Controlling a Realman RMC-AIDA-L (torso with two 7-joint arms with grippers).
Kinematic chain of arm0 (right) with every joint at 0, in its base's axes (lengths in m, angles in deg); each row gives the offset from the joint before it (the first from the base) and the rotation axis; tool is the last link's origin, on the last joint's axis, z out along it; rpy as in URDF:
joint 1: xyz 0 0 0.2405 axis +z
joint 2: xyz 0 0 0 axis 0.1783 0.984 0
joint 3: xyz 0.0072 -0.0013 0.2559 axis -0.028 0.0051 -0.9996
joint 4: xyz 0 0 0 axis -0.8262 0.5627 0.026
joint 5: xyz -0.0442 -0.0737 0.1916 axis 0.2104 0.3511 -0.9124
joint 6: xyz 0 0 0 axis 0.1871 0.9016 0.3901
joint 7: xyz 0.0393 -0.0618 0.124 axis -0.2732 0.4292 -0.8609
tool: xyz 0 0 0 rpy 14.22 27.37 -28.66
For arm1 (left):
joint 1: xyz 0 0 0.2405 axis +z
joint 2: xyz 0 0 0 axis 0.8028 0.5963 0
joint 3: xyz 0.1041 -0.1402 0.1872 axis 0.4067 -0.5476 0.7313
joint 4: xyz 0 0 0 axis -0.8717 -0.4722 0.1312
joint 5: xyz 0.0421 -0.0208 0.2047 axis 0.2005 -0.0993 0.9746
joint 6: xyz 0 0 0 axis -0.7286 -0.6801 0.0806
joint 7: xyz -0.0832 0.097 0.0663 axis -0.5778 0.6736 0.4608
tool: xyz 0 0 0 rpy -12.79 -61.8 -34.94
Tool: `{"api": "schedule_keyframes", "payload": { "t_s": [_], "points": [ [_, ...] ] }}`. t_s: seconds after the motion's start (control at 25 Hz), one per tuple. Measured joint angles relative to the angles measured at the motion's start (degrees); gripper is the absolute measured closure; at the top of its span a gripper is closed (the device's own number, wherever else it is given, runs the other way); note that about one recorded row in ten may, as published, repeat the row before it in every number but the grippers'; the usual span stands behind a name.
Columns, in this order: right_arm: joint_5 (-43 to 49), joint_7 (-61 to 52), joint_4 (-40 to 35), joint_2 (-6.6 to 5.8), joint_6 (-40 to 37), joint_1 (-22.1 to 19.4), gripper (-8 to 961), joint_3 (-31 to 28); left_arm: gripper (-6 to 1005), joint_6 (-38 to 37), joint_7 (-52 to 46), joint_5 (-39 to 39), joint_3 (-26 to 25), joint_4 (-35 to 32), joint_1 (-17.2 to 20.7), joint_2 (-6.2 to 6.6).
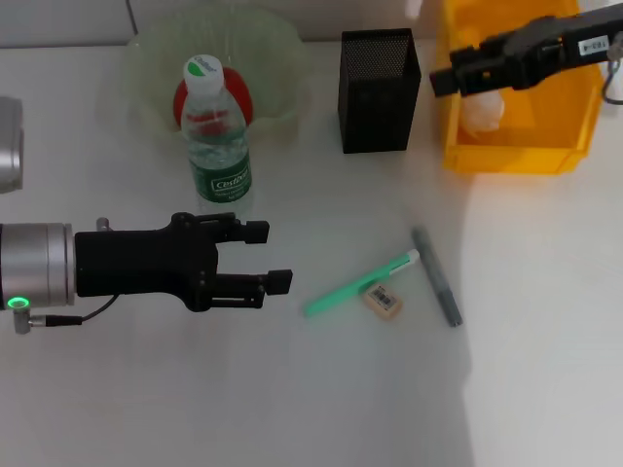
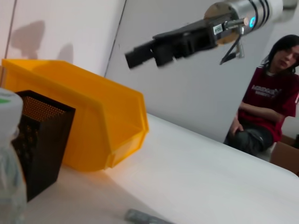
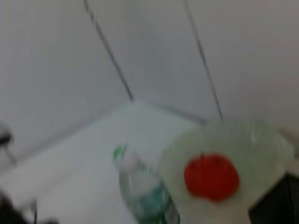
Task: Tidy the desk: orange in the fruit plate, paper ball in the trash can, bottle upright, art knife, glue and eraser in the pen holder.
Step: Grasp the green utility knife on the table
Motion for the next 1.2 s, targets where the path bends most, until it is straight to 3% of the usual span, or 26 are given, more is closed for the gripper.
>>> {"api": "schedule_keyframes", "payload": {
  "t_s": [0.12,0.28,0.48,0.6,0.64,0.76,0.84,0.92,0.96,1.2],
  "points": [
    [7.55,-2.79,-6.52,0.42,-6.82,1.44,381,-0.04,211,-0.60,-2.22,2.75,0.06,-1.28,-0.27,-0.04],
    [7.15,-2.71,-7.24,0.82,-8.35,0.93,382,-0.22,211,-1.41,-5.35,6.43,0.12,-4.44,-0.39,-0.52],
    [0.76,-0.04,-7.46,2.24,-8.45,-4.89,383,-2.82,211,-4.67,-12.70,12.10,0.80,-14.72,-0.70,-2.76],
    [-1.41,0.82,-7.72,2.60,-8.60,-7.22,384,-3.33,212,-4.28,-14.86,12.76,2.60,-16.62,-1.29,-2.91],
    [-3.00,1.87,-8.08,3.23,-8.83,-10.04,384,-4.10,212,-4.28,-14.86,12.76,2.60,-16.62,-1.29,-2.91],
    [-3.74,3.19,-8.33,4.04,-9.34,-12.45,385,-5.73,212,-0.78,-23.60,14.09,9.16,-19.65,-3.88,-2.87],
    [-5.39,6.64,-8.45,5.48,-11.17,-16.37,385,-9.33,212,-0.78,-23.60,14.09,9.16,-19.65,-3.88,-2.87],
    [-6.17,7.85,-8.15,5.87,-11.98,-17.72,386,-10.83,212,0.76,-27.48,16.15,11.25,-20.94,-4.92,-2.89],
    [-7.68,10.23,-6.56,6.09,-13.85,-20.13,386,-13.57,212,4.82,-37.16,22.08,17.71,-23.72,-7.72,-3.05],
    [-8.53,15.50,1.12,5.71,-16.70,-23.00,387,-18.90,212,9.02,-46.05,27.65,23.77,-26.87,-9.97,-3.29]
  ]
}}
